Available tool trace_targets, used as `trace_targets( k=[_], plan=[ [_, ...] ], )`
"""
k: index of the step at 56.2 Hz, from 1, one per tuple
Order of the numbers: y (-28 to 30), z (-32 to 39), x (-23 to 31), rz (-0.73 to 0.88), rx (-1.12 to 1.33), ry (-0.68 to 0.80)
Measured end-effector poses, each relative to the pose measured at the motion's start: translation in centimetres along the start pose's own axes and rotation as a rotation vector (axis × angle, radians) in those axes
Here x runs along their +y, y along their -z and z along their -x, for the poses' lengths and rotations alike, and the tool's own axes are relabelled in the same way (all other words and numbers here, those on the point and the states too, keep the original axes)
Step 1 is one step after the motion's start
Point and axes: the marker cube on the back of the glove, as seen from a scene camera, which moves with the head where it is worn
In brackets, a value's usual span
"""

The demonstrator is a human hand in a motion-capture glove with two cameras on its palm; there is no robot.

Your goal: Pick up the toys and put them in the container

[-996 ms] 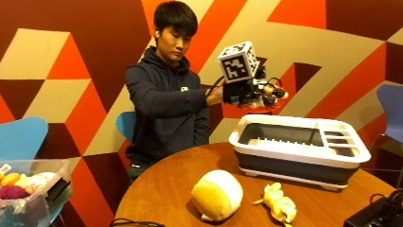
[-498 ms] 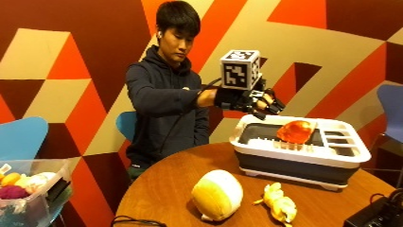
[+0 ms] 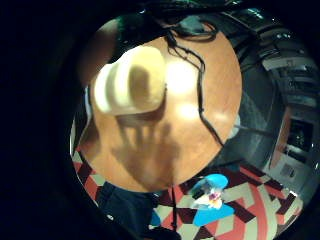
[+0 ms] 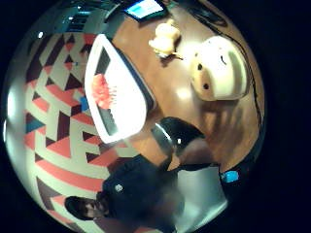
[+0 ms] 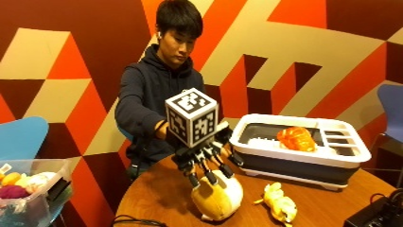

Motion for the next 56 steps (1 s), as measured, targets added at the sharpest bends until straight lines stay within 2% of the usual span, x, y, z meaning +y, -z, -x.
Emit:
trace_targets(
  k=[9, 15, 25, 39, 56],
  plan=[
    [-5.0, -0.6, -2.8, 0.071, 0.14, -0.052],
    [-5.6, -0.8, -4.2, -0.038, 0.181, -0.045],
    [-5.3, -1.0, -5.6, -0.196, 0.076, 0.022],
    [-1.6, -0.3, -3.4, -0.187, -0.011, 0.033],
    [7.3, 9.4, 2.9, -0.361, -0.072, 0.265]
  ],
)
